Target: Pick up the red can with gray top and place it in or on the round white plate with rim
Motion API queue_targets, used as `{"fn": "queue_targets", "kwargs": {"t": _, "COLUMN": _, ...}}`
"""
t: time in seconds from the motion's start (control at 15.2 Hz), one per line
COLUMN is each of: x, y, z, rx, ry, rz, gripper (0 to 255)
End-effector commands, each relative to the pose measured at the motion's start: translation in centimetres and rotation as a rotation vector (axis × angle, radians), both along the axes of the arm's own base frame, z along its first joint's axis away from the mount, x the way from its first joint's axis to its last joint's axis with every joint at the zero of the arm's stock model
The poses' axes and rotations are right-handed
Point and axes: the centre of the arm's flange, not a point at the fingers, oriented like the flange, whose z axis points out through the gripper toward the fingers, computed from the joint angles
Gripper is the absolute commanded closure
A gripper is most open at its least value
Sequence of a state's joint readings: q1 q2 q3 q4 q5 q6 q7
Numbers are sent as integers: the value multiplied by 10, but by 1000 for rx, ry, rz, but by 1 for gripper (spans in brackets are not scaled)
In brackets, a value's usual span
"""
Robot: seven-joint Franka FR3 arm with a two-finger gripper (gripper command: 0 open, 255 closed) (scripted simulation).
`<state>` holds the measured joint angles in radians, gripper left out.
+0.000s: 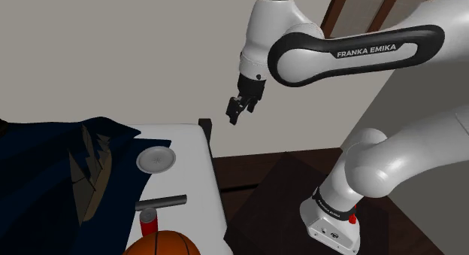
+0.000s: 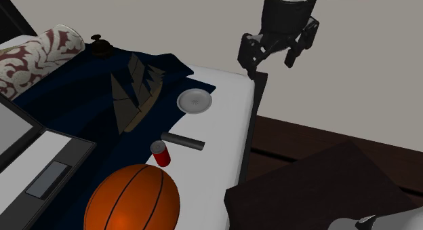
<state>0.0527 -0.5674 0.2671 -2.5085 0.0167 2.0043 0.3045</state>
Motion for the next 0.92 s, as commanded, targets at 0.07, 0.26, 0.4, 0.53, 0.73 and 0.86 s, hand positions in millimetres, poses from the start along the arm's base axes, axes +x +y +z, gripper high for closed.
{"fn": "queue_targets", "kwargs": {"t": 0.07, "x": 9, "y": 26, "z": -27, "rx": 12, "ry": 6, "rz": -7, "gripper": 0}}
{"fn": "queue_targets", "kwargs": {"t": 0.26, "x": 17, "y": 52, "z": -54, "rx": 22, "ry": 13, "rz": -12, "gripper": 0}}
{"fn": "queue_targets", "kwargs": {"t": 0.4, "x": 22, "y": 69, "z": -72, "rx": 30, "ry": 18, "rz": -16, "gripper": 0}}
{"fn": "queue_targets", "kwargs": {"t": 0.53, "x": 27, "y": 87, "z": -90, "rx": 37, "ry": 23, "rz": -20, "gripper": 0}}
{"fn": "queue_targets", "kwargs": {"t": 0.73, "x": 35, "y": 114, "z": -117, "rx": 47, "ry": 30, "rz": -25, "gripper": 0}}
{"fn": "queue_targets", "kwargs": {"t": 0.86, "x": 40, "y": 132, "z": -135, "rx": 54, "ry": 35, "rz": -29, "gripper": 0}}
